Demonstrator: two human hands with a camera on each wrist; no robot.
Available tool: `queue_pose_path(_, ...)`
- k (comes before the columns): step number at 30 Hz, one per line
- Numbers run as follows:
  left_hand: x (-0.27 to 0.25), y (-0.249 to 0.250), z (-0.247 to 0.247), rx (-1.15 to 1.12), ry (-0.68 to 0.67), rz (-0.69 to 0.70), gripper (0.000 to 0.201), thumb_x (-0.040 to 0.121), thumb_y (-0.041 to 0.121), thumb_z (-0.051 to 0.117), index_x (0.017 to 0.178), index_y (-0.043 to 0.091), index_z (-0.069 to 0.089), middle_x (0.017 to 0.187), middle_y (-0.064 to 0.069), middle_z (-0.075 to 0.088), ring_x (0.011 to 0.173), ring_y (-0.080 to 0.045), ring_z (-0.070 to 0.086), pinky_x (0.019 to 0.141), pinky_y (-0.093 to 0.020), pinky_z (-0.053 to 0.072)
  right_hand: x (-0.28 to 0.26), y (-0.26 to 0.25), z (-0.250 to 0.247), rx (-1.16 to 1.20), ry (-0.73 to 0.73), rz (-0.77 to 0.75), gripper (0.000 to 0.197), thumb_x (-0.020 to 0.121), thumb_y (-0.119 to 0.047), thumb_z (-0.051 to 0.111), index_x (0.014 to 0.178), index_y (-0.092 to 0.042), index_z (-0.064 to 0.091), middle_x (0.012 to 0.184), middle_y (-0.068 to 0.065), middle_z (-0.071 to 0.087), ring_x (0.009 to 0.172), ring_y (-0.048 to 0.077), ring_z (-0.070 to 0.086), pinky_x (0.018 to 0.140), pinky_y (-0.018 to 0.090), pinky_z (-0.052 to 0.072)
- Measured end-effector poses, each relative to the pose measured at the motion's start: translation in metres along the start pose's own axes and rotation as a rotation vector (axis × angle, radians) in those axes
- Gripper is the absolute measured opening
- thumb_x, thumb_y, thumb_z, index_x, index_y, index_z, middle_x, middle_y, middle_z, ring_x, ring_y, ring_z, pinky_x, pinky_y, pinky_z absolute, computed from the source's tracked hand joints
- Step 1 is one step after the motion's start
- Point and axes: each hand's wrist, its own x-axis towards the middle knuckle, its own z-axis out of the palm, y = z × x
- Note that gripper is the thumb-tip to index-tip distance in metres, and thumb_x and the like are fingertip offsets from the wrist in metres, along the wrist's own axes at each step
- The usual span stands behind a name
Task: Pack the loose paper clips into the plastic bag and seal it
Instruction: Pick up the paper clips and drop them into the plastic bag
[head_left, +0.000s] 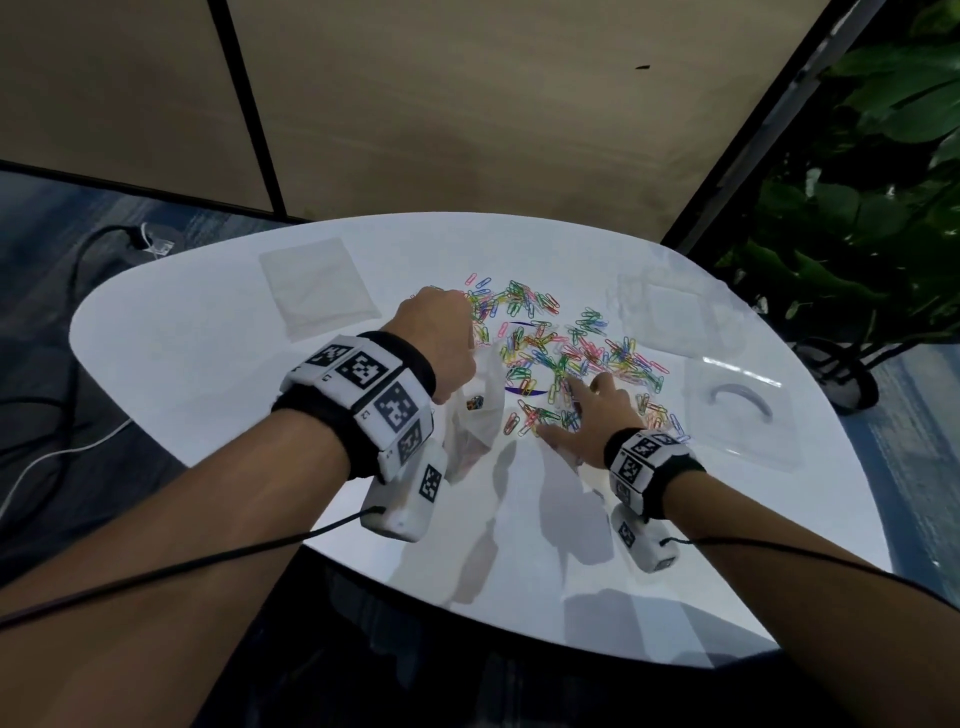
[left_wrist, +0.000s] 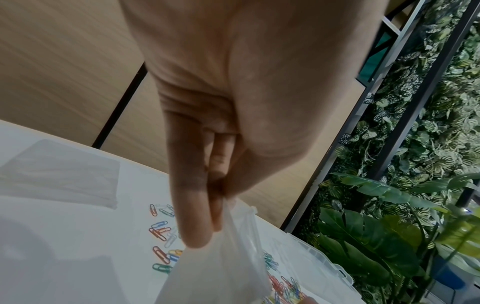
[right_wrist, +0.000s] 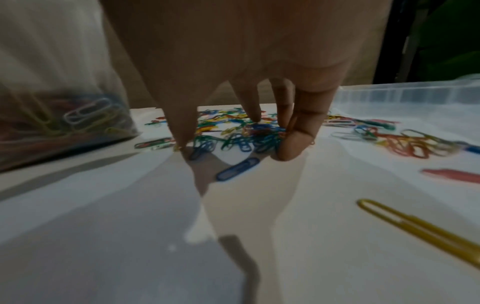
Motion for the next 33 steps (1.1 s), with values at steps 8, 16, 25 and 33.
queue_pose_path(8, -0.003, -0.008, -0.002, -0.007, -0.014, -0.034, 0.026, 0.088, -0.003, 0.055, 0.105, 0.000, 0.074, 0.088, -0.017, 0.077, 0.080, -0.030, 0.077, 0.079, -0.041, 0.064, 0.008, -0.008, -0.008, 0.066, 0.156, -0.052, 0.021, 0.092, -0.011, 0.058, 0.106, -0.008, 0.073, 0.110, 0.013, 0.058, 0.089, 0.026, 0.058, 0.073, 0.024, 0.041)
queue_pose_path(16, 0.001, 0.004, 0.000, 0.006, -0.031, -0.016, 0.029, 0.086, -0.005, 0.057, 0.110, -0.001, 0.073, 0.094, -0.018, 0.077, 0.084, -0.032, 0.076, 0.080, -0.042, 0.064, 0.017, 0.025, -0.036, 0.716, 0.113, 0.275, 0.012, 0.081, -0.011, 0.075, 0.092, -0.010, 0.079, 0.082, 0.003, 0.076, 0.079, 0.018, 0.071, 0.086, 0.025, 0.055)
queue_pose_path(25, 0.004, 0.024, 0.006, -0.027, -0.031, -0.013, 0.027, 0.091, 0.000, 0.054, 0.115, 0.001, 0.066, 0.109, -0.017, 0.071, 0.096, -0.033, 0.073, 0.088, -0.041, 0.061, -0.023, -0.014, -0.085, 1.770, -0.170, 0.188, 0.021, 0.088, 0.000, 0.065, 0.106, 0.010, 0.065, 0.097, 0.019, 0.071, 0.089, 0.022, 0.071, 0.071, 0.023, 0.060)
queue_pose_path(33, 0.003, 0.035, 0.013, -0.059, 0.004, -0.031, 0.021, 0.090, 0.005, 0.062, 0.110, 0.002, 0.069, 0.108, -0.017, 0.072, 0.095, -0.033, 0.073, 0.087, -0.041, 0.061, -0.042, -0.060, -0.076, 1.749, -0.298, 0.123, 0.025, 0.088, 0.008, 0.061, 0.111, 0.018, 0.061, 0.109, 0.026, 0.068, 0.091, 0.027, 0.072, 0.069, 0.023, 0.059)
